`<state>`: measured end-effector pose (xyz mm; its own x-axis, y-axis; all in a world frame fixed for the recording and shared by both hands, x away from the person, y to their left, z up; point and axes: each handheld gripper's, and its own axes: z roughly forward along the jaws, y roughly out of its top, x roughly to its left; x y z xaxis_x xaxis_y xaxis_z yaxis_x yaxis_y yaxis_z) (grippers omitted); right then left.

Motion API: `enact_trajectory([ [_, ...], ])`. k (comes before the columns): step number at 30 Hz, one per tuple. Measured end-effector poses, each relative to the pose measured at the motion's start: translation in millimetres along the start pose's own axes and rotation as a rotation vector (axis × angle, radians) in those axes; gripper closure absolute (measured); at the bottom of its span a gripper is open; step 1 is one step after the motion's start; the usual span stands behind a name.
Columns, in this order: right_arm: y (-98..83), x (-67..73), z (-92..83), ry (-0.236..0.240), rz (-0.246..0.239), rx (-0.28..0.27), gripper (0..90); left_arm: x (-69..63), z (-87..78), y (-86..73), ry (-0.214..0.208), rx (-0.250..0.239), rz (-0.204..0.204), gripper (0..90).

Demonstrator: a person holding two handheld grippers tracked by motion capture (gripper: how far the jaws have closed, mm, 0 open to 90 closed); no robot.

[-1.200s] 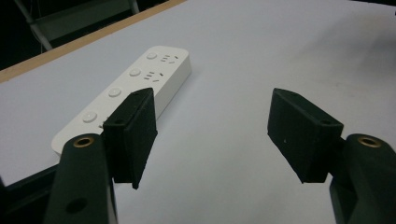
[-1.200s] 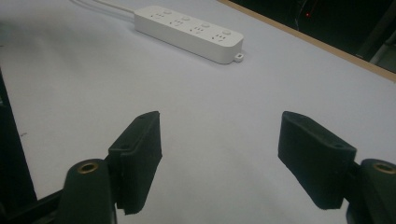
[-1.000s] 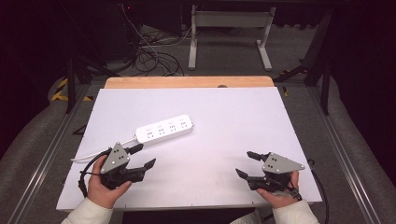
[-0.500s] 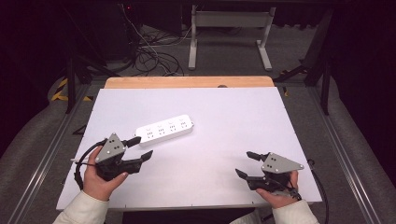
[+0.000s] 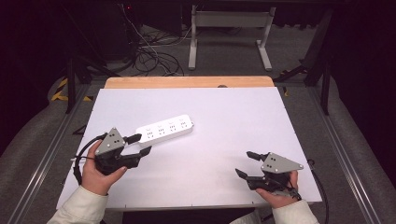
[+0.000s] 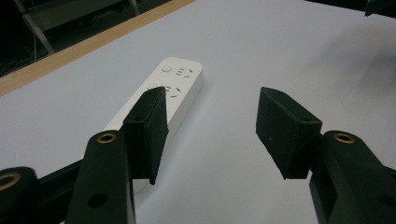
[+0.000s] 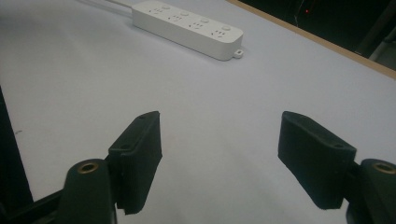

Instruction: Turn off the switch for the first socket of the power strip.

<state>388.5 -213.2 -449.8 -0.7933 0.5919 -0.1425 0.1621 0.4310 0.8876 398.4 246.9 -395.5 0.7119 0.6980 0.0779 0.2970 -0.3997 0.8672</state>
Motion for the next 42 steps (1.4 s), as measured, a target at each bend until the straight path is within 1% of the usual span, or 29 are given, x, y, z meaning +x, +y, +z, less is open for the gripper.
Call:
enact_trajectory([
  [1, 0.0, 0.1, 0.0, 0.000, 0.000, 0.000, 31.0, 1.2, 0.0, 1.4, 0.001, 0.001, 0.003, 48.2],
  [3, -0.1, 0.2, 0.2, 0.001, -0.001, 0.002, 31.0, 4.3, 0.2, 3.3, -0.001, 0.000, -0.009, 52.4],
  [6, -0.1, 0.2, 0.2, 0.002, 0.000, 0.002, 31.1, 10.6, 1.7, 7.4, -0.005, 0.014, -0.033, 54.5],
  [9, -0.1, 0.4, 0.2, 0.003, -0.002, 0.002, 31.1, 17.1, 3.8, 11.5, -0.013, 0.040, -0.045, 56.5],
  [11, -0.1, 0.5, 0.2, 0.003, 0.000, 0.001, 31.1, 19.9, 5.6, 14.0, -0.011, 0.054, -0.054, 57.7],
  [12, -0.1, 0.4, 0.3, 0.004, 0.000, 0.002, 31.1, 21.9, 6.2, 15.4, -0.009, 0.060, -0.050, 58.6],
  [13, -0.1, 0.3, 0.4, 0.005, -0.001, 0.004, 31.1, 22.9, 6.8, 16.6, -0.010, 0.062, -0.059, 60.5],
  [14, -0.1, 0.4, 0.4, 0.005, -0.001, 0.004, 31.1, 24.8, 7.3, 18.1, -0.009, 0.066, -0.058, 61.4],
  [16, -0.1, 0.4, 0.4, 0.005, -0.002, 0.003, 31.1, 28.5, 8.4, 20.7, 0.003, 0.063, -0.067, 62.9],
  [17, -0.1, 0.5, 0.3, 0.005, -0.001, 0.003, 31.1, 30.7, 8.8, 21.9, 0.008, 0.065, -0.074, 65.0],
  [18, -0.1, 0.5, 0.3, 0.005, -0.001, 0.003, 31.1, 32.3, 10.0, 22.9, 0.006, 0.064, -0.089, 65.0],
  [19, -0.1, 0.5, 0.3, 0.005, -0.002, 0.003, 31.1, 34.2, 10.6, 23.9, 0.012, 0.069, -0.095, 65.7],
  [23, -0.2, 0.4, 0.2, 0.005, -0.001, 0.002, 31.1, 41.0, 16.2, 27.4, 0.025, 0.091, -0.093, 67.0],
  [24, -0.2, 0.3, 0.2, 0.006, -0.001, 0.002, 31.1, 42.0, 17.6, 28.0, 0.025, 0.097, -0.101, 67.2],
  [26, -0.2, 0.2, 0.1, 0.006, 0.000, 0.001, 31.1, 45.5, 20.4, 29.3, 0.026, 0.110, -0.099, 68.2],
  [27, -0.2, 0.2, 0.1, 0.007, -0.002, 0.002, 31.2, 48.0, 22.0, 30.0, 0.036, 0.115, -0.091, 68.3],
  [28, -0.2, 0.2, 0.2, 0.007, -0.001, 0.002, 31.2, 49.8, 23.9, 30.2, 0.040, 0.120, -0.096, 68.5],
  [29, -0.2, 0.2, 0.2, 0.007, -0.001, 0.002, 31.2, 52.4, 25.1, 30.7, 0.038, 0.128, -0.089, 68.5],
  [30, -0.3, 0.1, 0.2, 0.007, -0.001, 0.002, 31.2, 54.2, 26.2, 31.1, 0.045, 0.131, -0.088, 68.6],
  [34, -0.5, -0.3, 0.2, 0.010, -0.002, 0.004, 31.2, 58.7, 31.5, 33.2, 0.041, 0.146, -0.088, 70.0],
  [35, -0.6, -0.3, 0.4, 0.010, -0.002, 0.003, 31.2, 60.3, 32.9, 34.1, 0.047, 0.153, -0.076, 70.1],
  [36, -0.6, -0.3, 0.5, 0.011, -0.001, 0.004, 31.2, 60.9, 35.0, 34.5, 0.042, 0.155, -0.084, 70.1],
  [39, -0.5, -0.3, 1.0, 0.013, 0.002, 0.004, 31.3, 66.3, 40.8, 34.9, 0.003, 0.164, -0.125, 70.3],
  [42, -0.1, 0.1, 1.2, 0.014, -0.001, 0.006, 31.4, 71.6, 46.7, 34.5, -0.001, 0.169, -0.153, 71.7],
])
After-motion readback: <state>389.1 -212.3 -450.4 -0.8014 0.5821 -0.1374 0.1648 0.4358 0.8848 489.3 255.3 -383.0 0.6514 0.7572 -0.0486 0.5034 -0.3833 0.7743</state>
